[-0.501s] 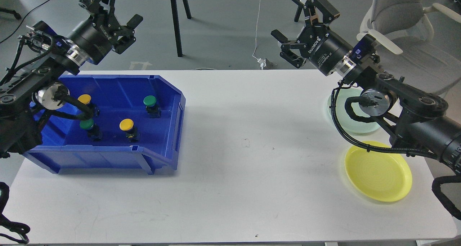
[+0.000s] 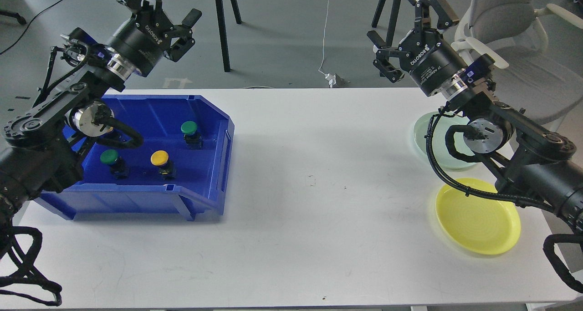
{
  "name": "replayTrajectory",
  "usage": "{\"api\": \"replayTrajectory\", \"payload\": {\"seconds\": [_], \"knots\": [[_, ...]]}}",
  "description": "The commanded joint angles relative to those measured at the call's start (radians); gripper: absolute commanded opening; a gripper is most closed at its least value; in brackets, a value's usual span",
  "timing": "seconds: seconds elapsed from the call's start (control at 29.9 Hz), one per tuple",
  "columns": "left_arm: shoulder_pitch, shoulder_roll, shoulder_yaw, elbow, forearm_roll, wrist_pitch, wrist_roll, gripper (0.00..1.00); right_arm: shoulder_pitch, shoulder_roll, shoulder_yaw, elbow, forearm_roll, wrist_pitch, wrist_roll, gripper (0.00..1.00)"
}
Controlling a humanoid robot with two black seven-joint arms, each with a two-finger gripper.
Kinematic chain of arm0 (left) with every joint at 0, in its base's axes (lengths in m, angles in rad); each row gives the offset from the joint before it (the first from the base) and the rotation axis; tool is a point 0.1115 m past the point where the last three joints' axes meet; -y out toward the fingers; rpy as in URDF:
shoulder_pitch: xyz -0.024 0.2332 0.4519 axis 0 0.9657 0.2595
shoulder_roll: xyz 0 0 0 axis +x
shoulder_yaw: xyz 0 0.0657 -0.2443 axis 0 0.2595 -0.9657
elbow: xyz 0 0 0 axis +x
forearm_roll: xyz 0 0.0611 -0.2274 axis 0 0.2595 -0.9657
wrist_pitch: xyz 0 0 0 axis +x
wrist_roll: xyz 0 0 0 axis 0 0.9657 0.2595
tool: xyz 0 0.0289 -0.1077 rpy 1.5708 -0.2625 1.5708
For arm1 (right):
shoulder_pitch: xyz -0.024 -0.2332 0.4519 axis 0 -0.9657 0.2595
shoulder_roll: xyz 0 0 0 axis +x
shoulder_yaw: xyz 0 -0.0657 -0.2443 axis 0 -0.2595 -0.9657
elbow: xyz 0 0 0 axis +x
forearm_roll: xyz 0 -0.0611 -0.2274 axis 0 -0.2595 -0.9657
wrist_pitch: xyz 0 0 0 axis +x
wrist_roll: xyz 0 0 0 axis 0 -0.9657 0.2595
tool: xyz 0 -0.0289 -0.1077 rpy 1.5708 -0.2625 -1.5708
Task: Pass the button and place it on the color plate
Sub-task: 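Move the left gripper over the blue bin toward a yellow button, then grasp the yellow-topped button in the bin with the left gripper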
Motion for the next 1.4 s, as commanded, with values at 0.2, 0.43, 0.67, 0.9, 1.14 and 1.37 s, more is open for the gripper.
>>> {"api": "replayTrajectory", "payload": {"seconds": [0.2,0.43,0.67,0.9,1.14,1.37], "knots": [[0.14,0.141,-0.154,-0.485,0.0,0.0,0.0,1.0,-0.014,-0.002,0.001,0.001,0.0,0.0,0.0,0.99],[0.054,0.45,0.04,-0.616,0.283,0.0,0.0,1.0,-0.035,-0.009,0.002,0.001,0.0,0.0,0.0,0.99],[-0.229,0.654,0.35,-0.623,0.595,0.0,0.0,1.0,-0.06,-0.008,0.002,-0.001,-0.002,0.0,0.0,0.99],[-0.291,0.639,0.539,-0.61,0.949,0.0,0.0,1.0,-0.078,-0.008,0.002,-0.002,0.0,0.0,0.0,0.99],[-0.288,0.536,0.676,-0.466,0.979,0.008,0.0,1.0,-0.095,-0.009,0.002,-0.004,0.0,0.0,0.0,0.99],[-0.267,0.444,0.751,-0.349,1.042,0.018,0.0,1.0,-0.097,-0.008,0.002,-0.004,0.0,0.0,0.0,0.99]]}}
